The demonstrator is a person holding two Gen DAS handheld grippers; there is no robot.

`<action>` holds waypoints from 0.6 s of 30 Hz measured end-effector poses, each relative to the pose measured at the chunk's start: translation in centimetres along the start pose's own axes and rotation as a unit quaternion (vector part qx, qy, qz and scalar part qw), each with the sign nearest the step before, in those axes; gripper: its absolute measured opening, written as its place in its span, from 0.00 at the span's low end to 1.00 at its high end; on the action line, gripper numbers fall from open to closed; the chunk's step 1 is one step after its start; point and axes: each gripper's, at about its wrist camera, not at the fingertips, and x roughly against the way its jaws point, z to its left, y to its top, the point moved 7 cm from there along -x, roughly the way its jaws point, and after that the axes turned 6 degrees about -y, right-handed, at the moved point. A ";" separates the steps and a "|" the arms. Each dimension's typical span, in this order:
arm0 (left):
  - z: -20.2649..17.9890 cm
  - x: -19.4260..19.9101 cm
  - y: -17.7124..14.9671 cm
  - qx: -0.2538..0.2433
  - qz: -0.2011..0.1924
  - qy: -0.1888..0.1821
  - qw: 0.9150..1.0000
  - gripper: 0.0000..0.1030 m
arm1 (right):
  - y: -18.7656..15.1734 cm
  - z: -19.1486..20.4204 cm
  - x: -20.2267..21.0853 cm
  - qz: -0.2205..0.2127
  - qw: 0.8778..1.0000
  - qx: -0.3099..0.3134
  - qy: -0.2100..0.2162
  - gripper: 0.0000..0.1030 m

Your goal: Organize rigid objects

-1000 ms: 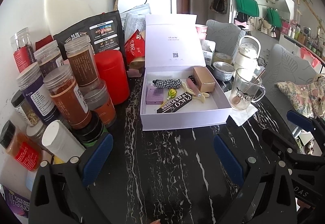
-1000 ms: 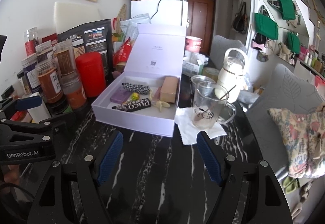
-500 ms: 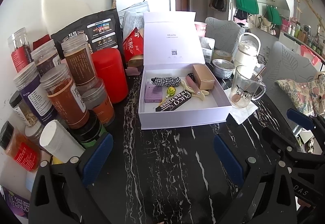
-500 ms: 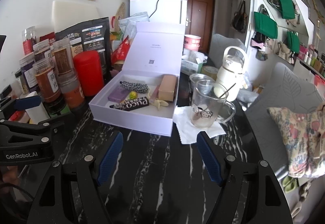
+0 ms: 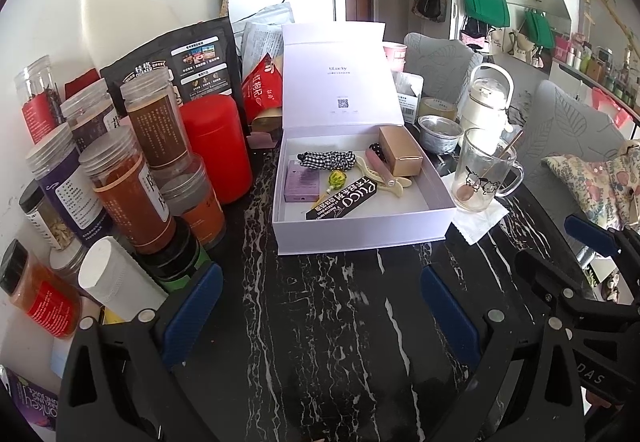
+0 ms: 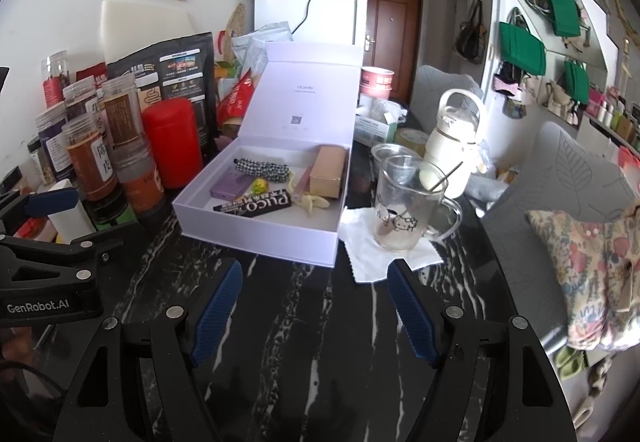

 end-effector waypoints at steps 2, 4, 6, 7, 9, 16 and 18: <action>0.0 0.0 0.0 0.000 0.001 -0.001 1.000 0.98 | -0.1 -0.1 0.0 0.001 1.000 0.000 -0.001 0.74; 0.1 -0.1 -0.1 0.001 0.002 -0.003 1.000 0.98 | -0.1 -0.1 0.0 0.001 1.000 0.000 -0.001 0.74; 0.0 -0.2 -0.1 -0.001 0.004 -0.003 1.000 0.98 | 0.0 0.0 -0.1 0.001 1.000 0.000 -0.001 0.74; 0.1 -0.3 -0.1 -0.002 0.004 -0.002 1.000 0.98 | 0.0 -0.1 -0.1 0.001 1.000 0.000 -0.001 0.74; 0.1 -0.3 -0.1 -0.002 0.005 0.000 1.000 0.98 | -0.2 -0.1 -0.1 0.002 1.000 -0.001 -0.001 0.74; 0.0 -0.6 -0.2 -0.004 0.007 0.001 1.000 0.98 | -0.3 -0.2 -0.3 0.004 1.000 -0.002 -0.003 0.74; -0.1 -0.7 -0.3 -0.004 0.009 -0.001 1.000 0.98 | -0.3 -0.2 -0.3 0.004 1.000 -0.002 -0.003 0.74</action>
